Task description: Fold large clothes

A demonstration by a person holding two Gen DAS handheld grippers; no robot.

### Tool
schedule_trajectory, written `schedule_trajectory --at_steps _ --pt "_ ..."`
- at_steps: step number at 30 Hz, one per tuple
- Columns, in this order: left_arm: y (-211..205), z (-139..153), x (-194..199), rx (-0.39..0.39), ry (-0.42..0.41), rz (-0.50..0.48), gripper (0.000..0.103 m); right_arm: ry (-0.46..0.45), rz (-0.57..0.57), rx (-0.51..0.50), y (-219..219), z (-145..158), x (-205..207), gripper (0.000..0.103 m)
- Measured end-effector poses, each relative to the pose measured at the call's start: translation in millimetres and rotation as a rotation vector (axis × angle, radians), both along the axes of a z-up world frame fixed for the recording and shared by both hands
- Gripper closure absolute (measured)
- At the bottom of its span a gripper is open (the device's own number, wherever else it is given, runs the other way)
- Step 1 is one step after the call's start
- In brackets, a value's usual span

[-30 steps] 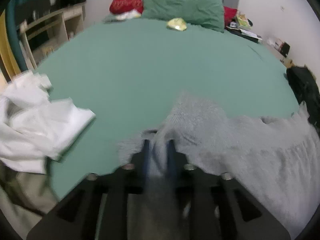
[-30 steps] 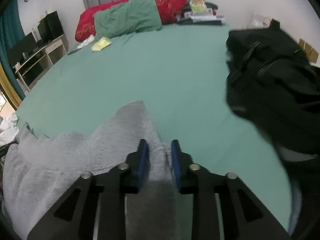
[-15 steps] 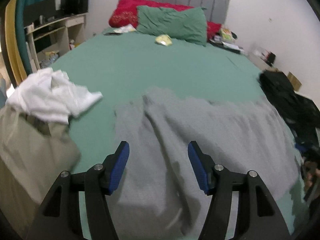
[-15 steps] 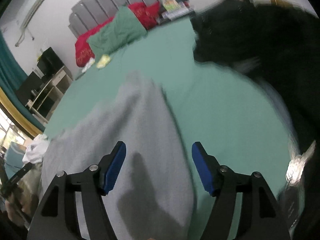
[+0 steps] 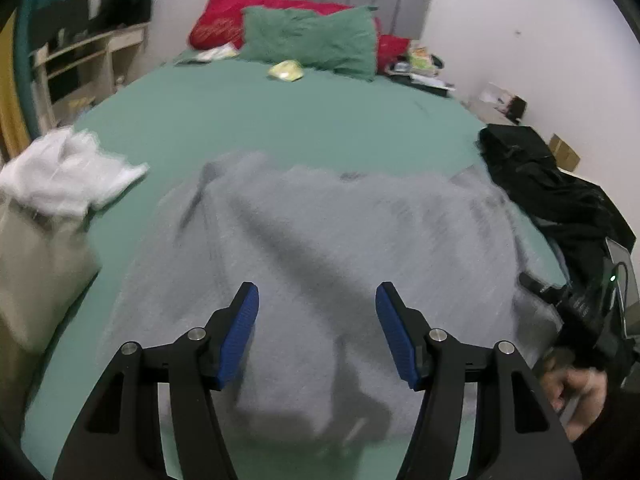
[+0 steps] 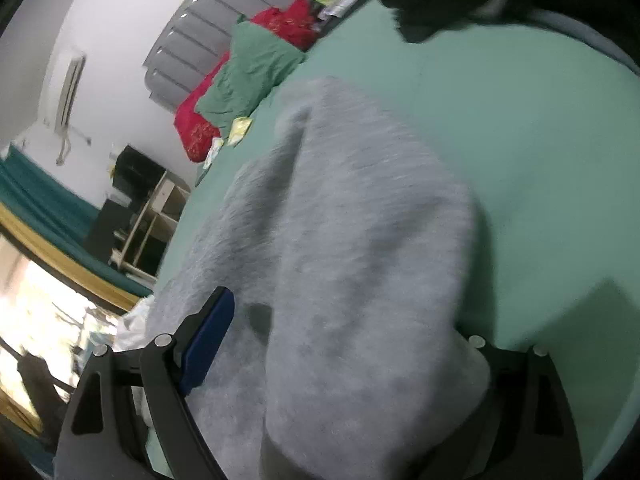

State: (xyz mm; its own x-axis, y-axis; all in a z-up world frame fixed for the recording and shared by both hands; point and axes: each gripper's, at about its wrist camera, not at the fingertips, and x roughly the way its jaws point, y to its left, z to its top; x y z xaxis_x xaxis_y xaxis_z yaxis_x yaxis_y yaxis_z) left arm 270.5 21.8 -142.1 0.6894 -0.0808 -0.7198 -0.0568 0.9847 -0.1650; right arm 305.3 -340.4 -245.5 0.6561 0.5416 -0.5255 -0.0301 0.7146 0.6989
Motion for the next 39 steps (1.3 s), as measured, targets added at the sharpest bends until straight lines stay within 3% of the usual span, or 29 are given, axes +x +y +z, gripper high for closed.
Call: schedule_trajectory --at_steps 2,4,6,9,13,18,25,30,34,36,39 --pt "-20.0 0.6 22.1 0.009 -0.011 -0.044 0.039 0.009 0.015 0.024 6.2 -2.2 8.2 0.062" --pt "-38.2 -6.9 42.7 0.037 0.006 -0.076 0.039 0.037 0.019 0.085 3.3 -12.0 14.9 0.071" --pt "-52.1 -21.6 63.8 0.078 0.042 -0.074 0.039 0.038 0.03 0.077 1.3 -7.0 13.9 0.073" --pt "-66.6 -46.2 88.1 0.119 0.131 -0.055 0.039 -0.01 0.037 -0.022 -3.4 12.2 5.5 0.077" --pt "-90.7 -55.5 90.0 0.183 0.181 -0.025 0.039 -0.025 0.046 -0.025 -15.6 30.5 -1.3 0.079" --pt "-107.1 -49.6 82.3 0.149 0.234 -0.018 0.039 -0.044 0.057 -0.078 -21.2 50.3 -15.8 0.08" --pt "-151.6 -39.5 59.2 0.137 0.242 -0.143 0.039 -0.022 -0.002 -0.115 -59.5 70.8 -49.2 0.08" --pt "-183.8 -48.4 44.8 0.125 0.261 -0.187 0.039 -0.008 -0.059 -0.19 -81.9 79.7 -72.8 0.08" --pt "-199.7 -64.5 42.3 0.206 0.251 -0.204 0.039 0.041 -0.077 -0.197 -83.5 70.2 -73.3 0.08" --pt "-198.8 -63.5 42.0 0.205 0.248 -0.211 0.039 0.018 -0.072 -0.256 -73.7 79.7 -68.6 0.08" --pt "-182.1 -52.2 42.5 0.119 0.253 -0.246 0.039 -0.056 -0.058 -0.388 -46.9 101.7 -64.3 0.08"
